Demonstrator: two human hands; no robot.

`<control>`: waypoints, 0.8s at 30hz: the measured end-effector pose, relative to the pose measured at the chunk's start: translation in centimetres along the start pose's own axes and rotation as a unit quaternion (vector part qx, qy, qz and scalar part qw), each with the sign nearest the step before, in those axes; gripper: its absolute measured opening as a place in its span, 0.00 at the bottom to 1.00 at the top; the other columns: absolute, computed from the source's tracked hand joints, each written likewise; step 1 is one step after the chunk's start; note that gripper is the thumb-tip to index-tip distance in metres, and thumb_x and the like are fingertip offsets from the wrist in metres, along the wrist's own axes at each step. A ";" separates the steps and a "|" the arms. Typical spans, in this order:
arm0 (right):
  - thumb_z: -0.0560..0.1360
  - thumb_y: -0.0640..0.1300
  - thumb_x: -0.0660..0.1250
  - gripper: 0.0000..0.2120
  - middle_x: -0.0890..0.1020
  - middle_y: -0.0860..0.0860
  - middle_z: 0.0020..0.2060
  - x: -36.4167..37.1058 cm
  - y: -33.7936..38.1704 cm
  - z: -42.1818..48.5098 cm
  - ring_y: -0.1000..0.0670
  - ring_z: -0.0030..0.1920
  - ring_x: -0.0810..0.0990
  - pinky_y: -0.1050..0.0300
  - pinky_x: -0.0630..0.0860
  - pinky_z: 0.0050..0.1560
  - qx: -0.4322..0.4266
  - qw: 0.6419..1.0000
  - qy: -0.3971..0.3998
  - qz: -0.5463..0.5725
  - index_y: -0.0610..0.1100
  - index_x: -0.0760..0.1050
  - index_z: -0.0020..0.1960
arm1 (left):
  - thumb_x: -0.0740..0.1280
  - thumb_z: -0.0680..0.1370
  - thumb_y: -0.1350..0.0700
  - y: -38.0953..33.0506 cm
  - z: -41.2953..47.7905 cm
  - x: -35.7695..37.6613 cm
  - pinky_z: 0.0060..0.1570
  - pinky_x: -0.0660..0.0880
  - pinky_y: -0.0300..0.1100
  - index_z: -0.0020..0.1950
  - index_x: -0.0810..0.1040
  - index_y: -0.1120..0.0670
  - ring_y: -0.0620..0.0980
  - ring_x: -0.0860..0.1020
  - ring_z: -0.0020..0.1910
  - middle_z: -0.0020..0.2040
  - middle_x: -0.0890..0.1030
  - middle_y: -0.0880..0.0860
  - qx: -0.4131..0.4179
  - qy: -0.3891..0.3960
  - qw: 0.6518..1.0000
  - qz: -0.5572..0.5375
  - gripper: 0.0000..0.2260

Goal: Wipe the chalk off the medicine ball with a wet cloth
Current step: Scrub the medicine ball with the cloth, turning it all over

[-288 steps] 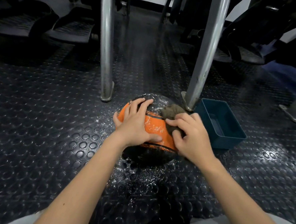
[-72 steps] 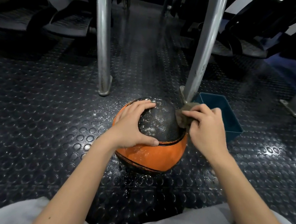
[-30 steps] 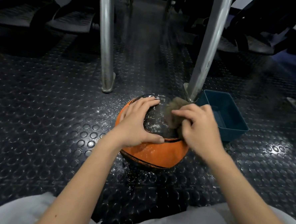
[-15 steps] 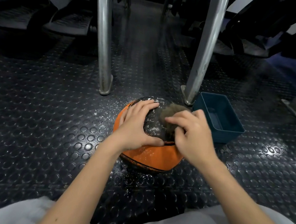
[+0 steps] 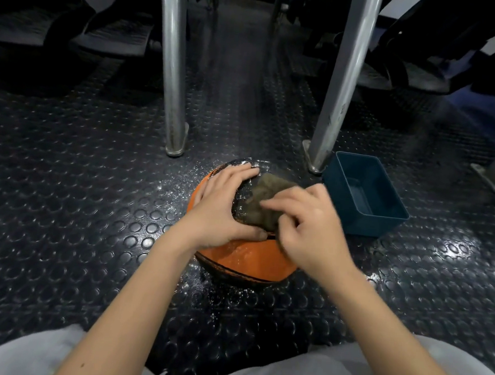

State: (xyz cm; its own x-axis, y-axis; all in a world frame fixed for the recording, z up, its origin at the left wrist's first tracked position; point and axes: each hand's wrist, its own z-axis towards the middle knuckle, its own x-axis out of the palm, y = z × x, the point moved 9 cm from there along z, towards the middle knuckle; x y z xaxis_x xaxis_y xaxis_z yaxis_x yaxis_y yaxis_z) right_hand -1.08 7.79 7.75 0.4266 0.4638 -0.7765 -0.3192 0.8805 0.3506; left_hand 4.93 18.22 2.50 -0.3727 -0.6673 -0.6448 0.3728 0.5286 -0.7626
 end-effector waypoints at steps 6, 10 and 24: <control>0.72 0.31 0.60 0.17 0.82 0.54 0.48 -0.8 -6.1 0.4 0.52 0.47 0.66 0.77 0.60 0.49 0.164 0.986 -0.011 -0.017 0.45 0.83 0.51 | 0.78 0.63 0.42 -0.2 0.2 0.8 0.74 0.41 0.51 0.75 0.52 0.38 0.36 0.46 0.73 0.75 0.50 0.36 0.002 0.041 0.998 0.038 0.49; 0.70 0.35 0.57 0.17 0.82 0.53 0.43 -0.8 -2.0 0.0 0.48 0.43 0.68 0.63 0.67 0.44 0.049 0.998 -0.020 -0.033 0.43 0.83 0.48 | 0.80 0.60 0.43 0.5 0.3 0.3 0.75 0.43 0.50 0.75 0.51 0.38 0.38 0.45 0.75 0.76 0.49 0.38 -0.015 0.035 0.999 0.035 0.51; 0.70 0.37 0.57 0.16 0.82 0.51 0.44 0.7 1.4 -1.9 0.50 0.43 0.66 0.61 0.67 0.46 -0.049 0.999 -0.014 -0.010 0.42 0.83 0.47 | 0.80 0.62 0.49 0.1 0.2 -0.2 0.74 0.48 0.51 0.76 0.54 0.43 0.44 0.49 0.76 0.76 0.53 0.42 -0.011 0.019 0.999 0.024 0.50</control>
State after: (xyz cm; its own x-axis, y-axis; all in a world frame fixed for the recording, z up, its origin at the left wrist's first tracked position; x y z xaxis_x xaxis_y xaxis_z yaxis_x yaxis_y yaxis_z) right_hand -2.78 9.13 6.70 0.4572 0.4498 -0.7673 -0.3915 0.8764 0.2805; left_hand 5.23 18.30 2.55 -0.3860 -0.6207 -0.6825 0.3734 0.5714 -0.7308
